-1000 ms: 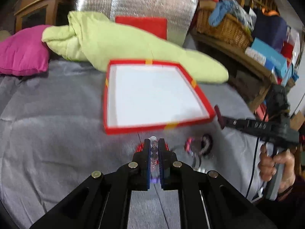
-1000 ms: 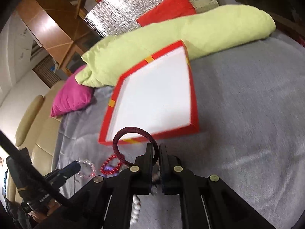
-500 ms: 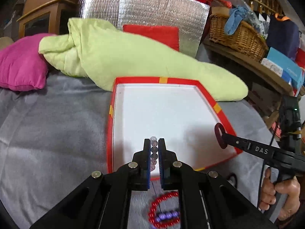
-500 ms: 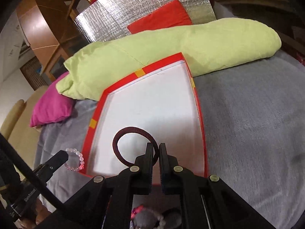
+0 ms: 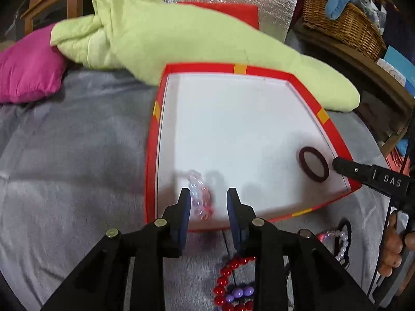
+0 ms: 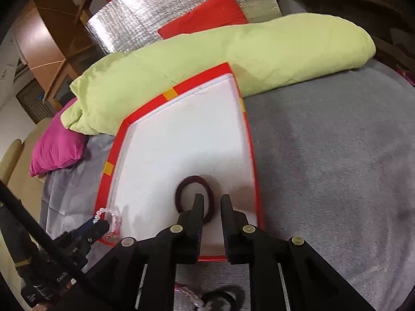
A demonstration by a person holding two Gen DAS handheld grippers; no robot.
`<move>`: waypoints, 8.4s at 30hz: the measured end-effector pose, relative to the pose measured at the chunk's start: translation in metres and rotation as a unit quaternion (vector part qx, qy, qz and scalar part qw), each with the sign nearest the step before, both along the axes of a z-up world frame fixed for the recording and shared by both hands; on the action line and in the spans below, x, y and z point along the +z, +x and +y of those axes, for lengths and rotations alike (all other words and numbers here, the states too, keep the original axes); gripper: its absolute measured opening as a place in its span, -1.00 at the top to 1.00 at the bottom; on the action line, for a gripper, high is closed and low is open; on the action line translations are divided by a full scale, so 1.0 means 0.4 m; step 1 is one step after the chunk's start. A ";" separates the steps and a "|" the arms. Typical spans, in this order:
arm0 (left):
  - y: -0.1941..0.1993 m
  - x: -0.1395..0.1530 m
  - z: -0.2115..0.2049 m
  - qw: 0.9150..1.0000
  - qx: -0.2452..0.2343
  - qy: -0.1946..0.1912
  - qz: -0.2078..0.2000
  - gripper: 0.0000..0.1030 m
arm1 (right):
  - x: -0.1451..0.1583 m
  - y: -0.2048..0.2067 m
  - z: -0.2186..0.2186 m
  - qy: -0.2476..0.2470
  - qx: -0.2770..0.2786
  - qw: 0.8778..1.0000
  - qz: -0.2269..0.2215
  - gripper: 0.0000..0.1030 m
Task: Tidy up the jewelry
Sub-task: 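Lower both held bracelets into the red box and open both tools, then grasp the silver bangle with the left tool while the right tool grasps the black hair tie, then lower the silver bangle and black hair tie into the red box, opening both tools, then move both tools back toward the remaining bracelets beside the box, then grasp the red bead bracelet with the left tool while the right tool grasps the pink bead bracelet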
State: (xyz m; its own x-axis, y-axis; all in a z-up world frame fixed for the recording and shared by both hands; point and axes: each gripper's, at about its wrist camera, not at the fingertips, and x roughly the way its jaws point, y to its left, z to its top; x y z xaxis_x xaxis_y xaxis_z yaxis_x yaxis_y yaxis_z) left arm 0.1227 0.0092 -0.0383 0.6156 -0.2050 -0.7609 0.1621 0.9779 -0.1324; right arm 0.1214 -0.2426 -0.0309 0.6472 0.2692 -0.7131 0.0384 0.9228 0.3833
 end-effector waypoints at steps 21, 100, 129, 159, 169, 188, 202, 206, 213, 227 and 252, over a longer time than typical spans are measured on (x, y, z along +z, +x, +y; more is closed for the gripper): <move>-0.085 0.011 -0.029 0.999 0.001 0.047 0.008 0.17 | 0.000 -0.025 -0.036 0.011 0.011 0.998 0.057 0.70; -0.254 0.014 -0.193 0.988 -0.154 0.032 0.005 -0.22 | -0.021 -0.110 -0.035 0.009 0.095 0.990 0.100 0.59; -0.160 0.104 -0.004 0.998 0.016 0.007 -0.063 -0.22 | 0.178 -0.196 0.002 0.022 0.080 0.989 -0.123 0.88; -0.046 0.040 -0.028 0.999 0.016 0.028 -0.026 -0.23 | 0.025 -0.014 0.143 -0.005 0.044 0.998 -0.044 0.82; -0.070 0.087 0.001 0.998 0.036 0.039 -0.045 -0.24 | 0.061 -0.036 0.082 0.029 0.019 0.997 -0.062 0.72; -0.123 0.095 0.099 0.988 0.102 0.110 -0.037 -0.28 | 0.104 -0.083 0.014 0.052 0.008 0.998 -0.046 0.60; -0.191 0.076 0.082 0.989 0.086 0.121 -0.020 -0.28 | 0.121 -0.143 -0.041 0.053 0.004 0.998 -0.046 0.56; -0.215 0.062 0.074 0.989 0.078 0.123 -0.010 -0.28 | 0.123 -0.159 -0.048 0.046 0.006 0.998 -0.046 0.56; -0.243 0.051 0.073 0.993 0.063 0.101 0.008 -0.28 | 0.098 -0.171 -0.053 0.042 0.028 0.999 -0.015 0.56; -0.237 0.045 0.059 0.995 0.045 0.082 0.031 -0.29 | 0.025 -0.149 0.000 0.027 0.083 0.995 0.058 0.09; -0.218 -0.003 -0.070 0.996 -0.038 0.048 0.065 -0.39 | -0.061 -0.111 0.106 -0.124 0.081 0.987 0.066 0.78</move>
